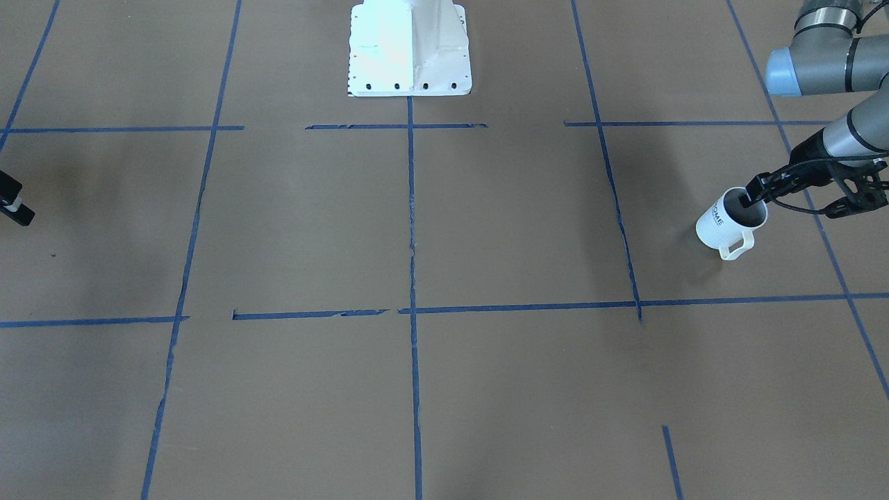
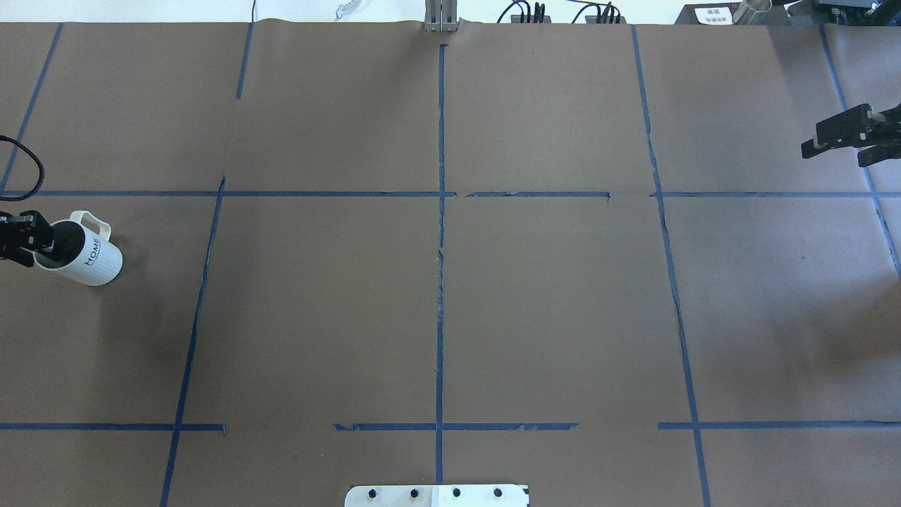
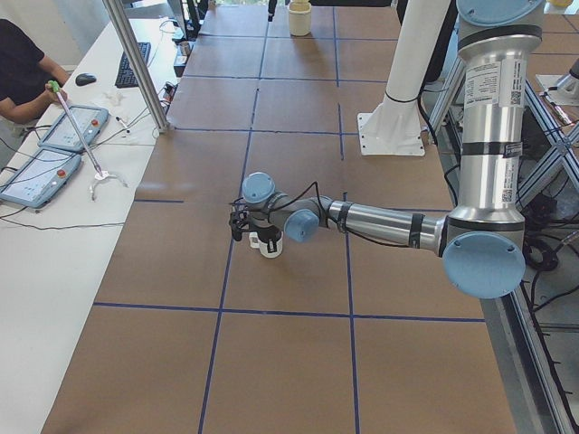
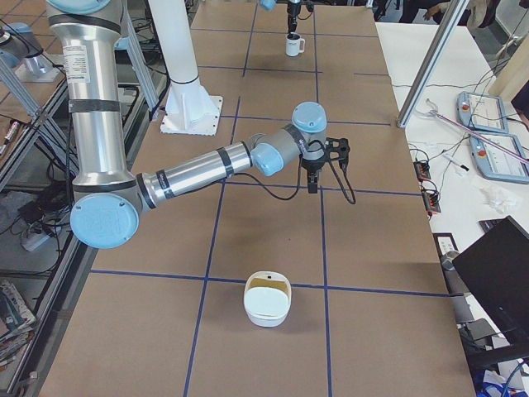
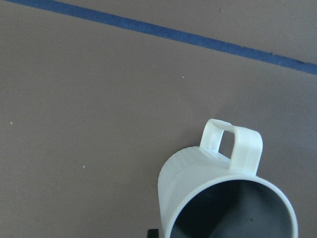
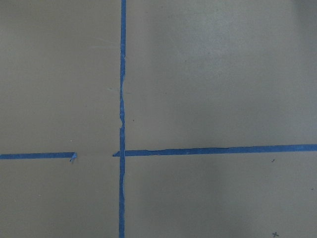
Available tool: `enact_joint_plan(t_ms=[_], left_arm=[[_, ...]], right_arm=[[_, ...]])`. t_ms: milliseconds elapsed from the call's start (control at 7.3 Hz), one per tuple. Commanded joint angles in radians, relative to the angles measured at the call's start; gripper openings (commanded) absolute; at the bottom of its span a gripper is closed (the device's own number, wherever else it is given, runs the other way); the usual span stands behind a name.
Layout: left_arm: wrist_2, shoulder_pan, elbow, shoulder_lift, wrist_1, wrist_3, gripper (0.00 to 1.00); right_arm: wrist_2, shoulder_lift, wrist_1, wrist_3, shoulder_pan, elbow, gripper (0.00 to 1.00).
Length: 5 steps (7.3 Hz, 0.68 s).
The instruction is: Left arm hands cup to right arm to dump lemon
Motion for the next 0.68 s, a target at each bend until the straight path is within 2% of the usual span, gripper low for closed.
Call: enact_joint_plan(t_ms=[0, 274, 548], left_arm=[[0.004, -0.115, -0.052, -0.006, 0.001, 0.008, 1.0], [-0.002, -0.206, -0.089, -0.004, 0.019, 0.191, 1.0], [-0.008, -0.33, -0.091, -0.004, 0.153, 0.474, 1.0]], right_arm=[[0.007, -0.034, -0.075, -0.005, 0.016, 0.063, 1.0], [0.017, -0.12, -0.152, -0.104, 0.061, 0.137, 1.0], [0.019, -0.241, -0.157, -0.361, 0.136, 0.13, 1.0]])
